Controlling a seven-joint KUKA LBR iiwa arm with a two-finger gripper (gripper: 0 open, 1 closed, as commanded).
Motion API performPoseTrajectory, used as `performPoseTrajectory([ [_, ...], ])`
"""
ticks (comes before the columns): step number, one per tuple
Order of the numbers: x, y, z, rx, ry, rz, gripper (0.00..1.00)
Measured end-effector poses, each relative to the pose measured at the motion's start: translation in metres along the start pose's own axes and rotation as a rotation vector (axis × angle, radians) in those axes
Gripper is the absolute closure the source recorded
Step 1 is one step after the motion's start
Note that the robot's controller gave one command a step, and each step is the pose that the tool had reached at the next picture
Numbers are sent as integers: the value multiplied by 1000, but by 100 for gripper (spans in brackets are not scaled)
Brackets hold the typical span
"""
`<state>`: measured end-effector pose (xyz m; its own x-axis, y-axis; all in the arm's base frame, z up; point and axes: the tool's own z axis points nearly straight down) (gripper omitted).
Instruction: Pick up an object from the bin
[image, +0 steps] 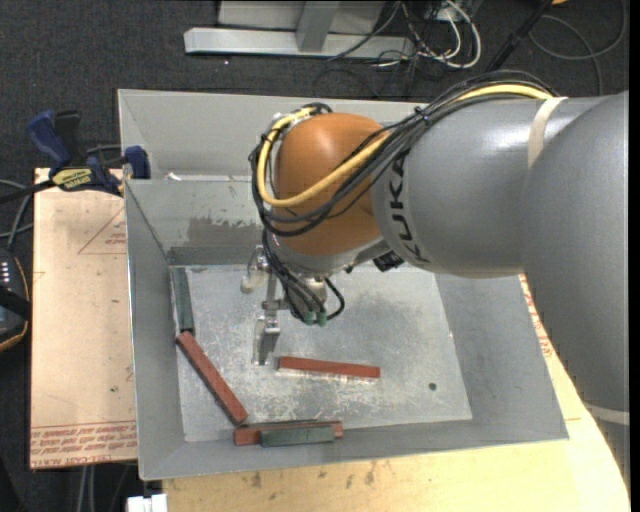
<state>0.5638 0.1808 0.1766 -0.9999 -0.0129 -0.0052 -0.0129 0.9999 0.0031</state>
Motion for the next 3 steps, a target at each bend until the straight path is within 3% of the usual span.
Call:
performPoseTrajectory([
  [1,29,-11,63,1,2,-77,0],
  [2,28,-42,86,2,11,-8,0],
  [3,17,-57,91,2,3,89,0],
])
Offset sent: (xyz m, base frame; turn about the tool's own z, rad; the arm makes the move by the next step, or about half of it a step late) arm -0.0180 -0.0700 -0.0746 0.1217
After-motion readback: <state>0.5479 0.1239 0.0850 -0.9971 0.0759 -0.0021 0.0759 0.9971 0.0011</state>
